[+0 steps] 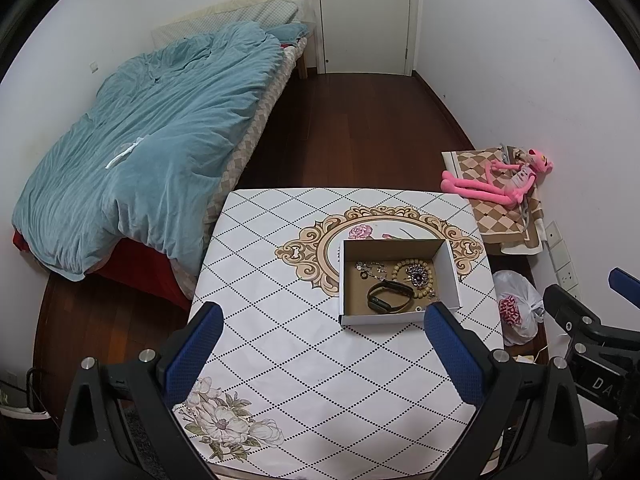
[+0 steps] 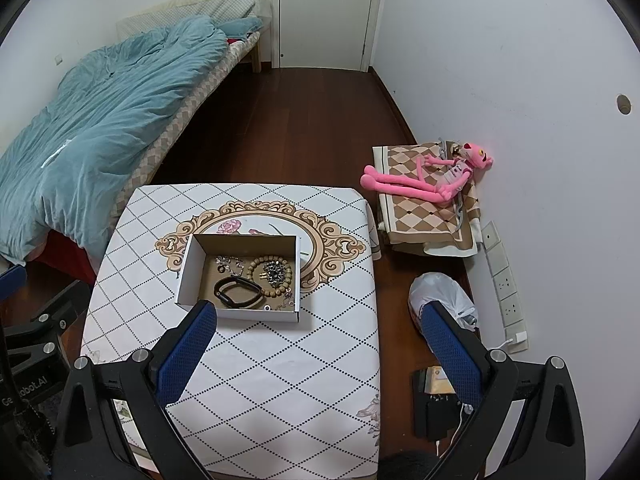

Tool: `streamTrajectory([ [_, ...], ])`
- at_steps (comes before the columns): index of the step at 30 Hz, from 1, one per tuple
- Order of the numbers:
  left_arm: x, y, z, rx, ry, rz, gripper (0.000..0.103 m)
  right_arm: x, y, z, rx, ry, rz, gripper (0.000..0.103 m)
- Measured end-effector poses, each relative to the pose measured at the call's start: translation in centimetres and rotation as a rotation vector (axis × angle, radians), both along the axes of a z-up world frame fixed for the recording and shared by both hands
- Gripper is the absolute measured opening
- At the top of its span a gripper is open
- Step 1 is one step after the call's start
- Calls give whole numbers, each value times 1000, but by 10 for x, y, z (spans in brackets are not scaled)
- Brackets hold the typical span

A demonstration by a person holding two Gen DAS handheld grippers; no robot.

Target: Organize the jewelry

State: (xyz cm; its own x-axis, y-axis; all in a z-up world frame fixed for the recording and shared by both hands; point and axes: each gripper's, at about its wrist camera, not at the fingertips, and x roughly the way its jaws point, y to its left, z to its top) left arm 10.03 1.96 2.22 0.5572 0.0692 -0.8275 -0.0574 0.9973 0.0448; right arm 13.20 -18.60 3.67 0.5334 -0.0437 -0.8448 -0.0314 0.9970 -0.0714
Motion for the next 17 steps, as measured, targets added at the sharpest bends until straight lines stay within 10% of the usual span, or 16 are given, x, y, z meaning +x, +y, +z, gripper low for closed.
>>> streamTrajectory([
  [17, 0, -2, 0, -13, -6, -6, 103, 0, 0, 0, 2, 5, 2, 103],
])
